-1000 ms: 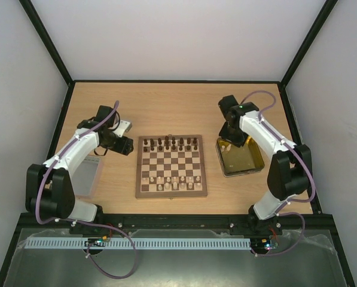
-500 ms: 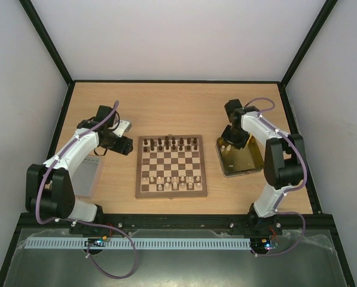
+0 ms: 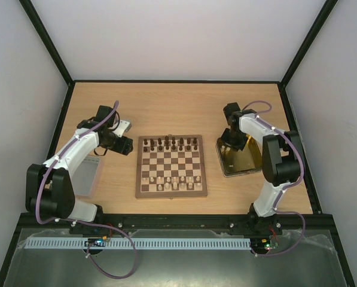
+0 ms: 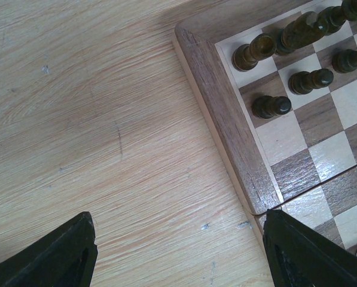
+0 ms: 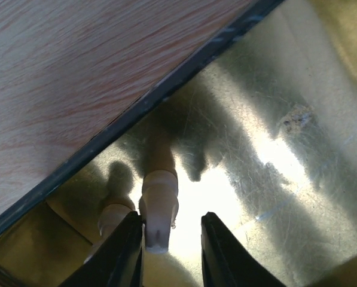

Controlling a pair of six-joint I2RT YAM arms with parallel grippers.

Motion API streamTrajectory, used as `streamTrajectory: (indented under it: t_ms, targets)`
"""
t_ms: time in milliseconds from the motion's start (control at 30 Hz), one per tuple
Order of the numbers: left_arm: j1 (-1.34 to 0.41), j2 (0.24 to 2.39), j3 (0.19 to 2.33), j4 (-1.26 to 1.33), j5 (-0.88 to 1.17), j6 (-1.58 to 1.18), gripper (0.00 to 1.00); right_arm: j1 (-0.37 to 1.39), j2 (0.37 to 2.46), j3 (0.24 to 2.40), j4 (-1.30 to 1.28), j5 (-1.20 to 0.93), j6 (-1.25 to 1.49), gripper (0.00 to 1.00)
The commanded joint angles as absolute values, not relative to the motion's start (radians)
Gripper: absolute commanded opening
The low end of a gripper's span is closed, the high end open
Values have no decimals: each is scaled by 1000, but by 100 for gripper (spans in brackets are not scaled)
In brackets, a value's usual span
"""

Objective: Set up the chess pieces on the board
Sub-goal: Pick up the chess piece from the storage box, then place the chess piece on the chessboard.

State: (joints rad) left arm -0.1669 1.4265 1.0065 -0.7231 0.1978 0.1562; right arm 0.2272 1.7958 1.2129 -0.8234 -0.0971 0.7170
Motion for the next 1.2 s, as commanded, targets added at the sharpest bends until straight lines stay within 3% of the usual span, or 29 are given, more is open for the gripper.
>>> streamTrajectory:
  t_ms: [0,133,233,733,967,1167]
  targets:
    - [-158,1416,997,-727,196,156,77,228,1811,1200,-811,-70,704,21]
    - [-158,1416,997,-727,196,155,77,226,1820,1217,-818,-45,704,8]
    - [-158,1418,997,-727,196,155,77,224,1812,1238,-841,-20,700,3]
    - [-158,1420,997,-726,202,158,77,239,1633,1272,-959,-13,676,2]
    - [-157,1425,995,-719,188,157,77,528,1530,1442,-1110,-11,767,2]
    - [-157,1430,996,-713,174,152,77,868,1619,1604,-1172,20,927,2]
